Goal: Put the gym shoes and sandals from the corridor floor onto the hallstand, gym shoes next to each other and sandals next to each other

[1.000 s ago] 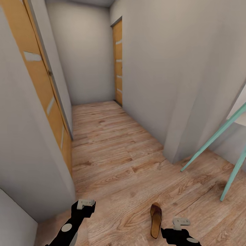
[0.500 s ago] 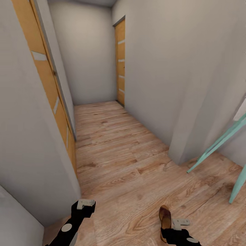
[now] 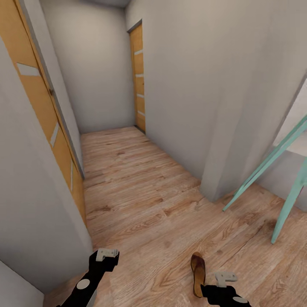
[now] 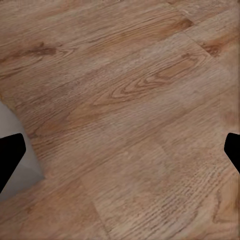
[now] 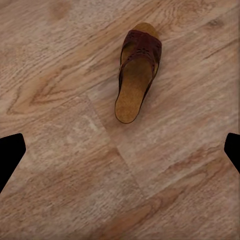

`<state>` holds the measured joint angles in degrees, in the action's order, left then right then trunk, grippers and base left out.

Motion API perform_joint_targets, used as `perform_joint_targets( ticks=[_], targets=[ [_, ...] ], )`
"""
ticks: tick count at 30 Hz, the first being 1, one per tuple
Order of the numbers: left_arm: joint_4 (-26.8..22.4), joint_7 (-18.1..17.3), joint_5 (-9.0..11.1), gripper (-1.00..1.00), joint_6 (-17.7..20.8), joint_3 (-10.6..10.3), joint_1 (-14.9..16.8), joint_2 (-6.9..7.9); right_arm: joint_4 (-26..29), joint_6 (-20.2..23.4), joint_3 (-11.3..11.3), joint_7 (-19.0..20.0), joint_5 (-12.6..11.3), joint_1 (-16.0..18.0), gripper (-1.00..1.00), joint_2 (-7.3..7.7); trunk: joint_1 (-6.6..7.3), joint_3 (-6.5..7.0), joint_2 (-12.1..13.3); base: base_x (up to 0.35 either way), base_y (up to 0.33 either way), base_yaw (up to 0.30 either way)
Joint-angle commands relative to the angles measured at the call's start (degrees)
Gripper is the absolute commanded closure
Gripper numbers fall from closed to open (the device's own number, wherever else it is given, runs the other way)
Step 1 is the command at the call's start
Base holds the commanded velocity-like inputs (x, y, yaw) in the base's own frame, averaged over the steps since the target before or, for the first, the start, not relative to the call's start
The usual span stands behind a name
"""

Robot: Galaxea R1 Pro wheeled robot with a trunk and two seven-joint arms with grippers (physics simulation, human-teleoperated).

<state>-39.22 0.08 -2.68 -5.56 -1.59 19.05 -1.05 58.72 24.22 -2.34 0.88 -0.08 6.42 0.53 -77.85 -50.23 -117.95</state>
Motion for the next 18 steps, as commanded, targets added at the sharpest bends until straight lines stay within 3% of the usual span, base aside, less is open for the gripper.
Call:
perform_joint_targets(
  ticks=[1, 18],
  targets=[
    [0.02, 0.01, -0.27, -1.00, -0.17, 0.01, 0.03, 0.00, 0.08, 0.30, -0.04, 0.09, 0.00, 0.01, -1.00, 0.00, 0.01, -0.05, -0.02, 0.000, 0.000, -0.018],
    [0.09, -0.01, -0.22, -1.00, -0.21, 0.01, 0.03, 0.00, 0.08, 0.29, -0.12, 0.09, 0.00, 0.02, -1.00, 0.02, -3.51, -4.11, -6.44, 0.000, 0.000, -0.002]
  ],
)
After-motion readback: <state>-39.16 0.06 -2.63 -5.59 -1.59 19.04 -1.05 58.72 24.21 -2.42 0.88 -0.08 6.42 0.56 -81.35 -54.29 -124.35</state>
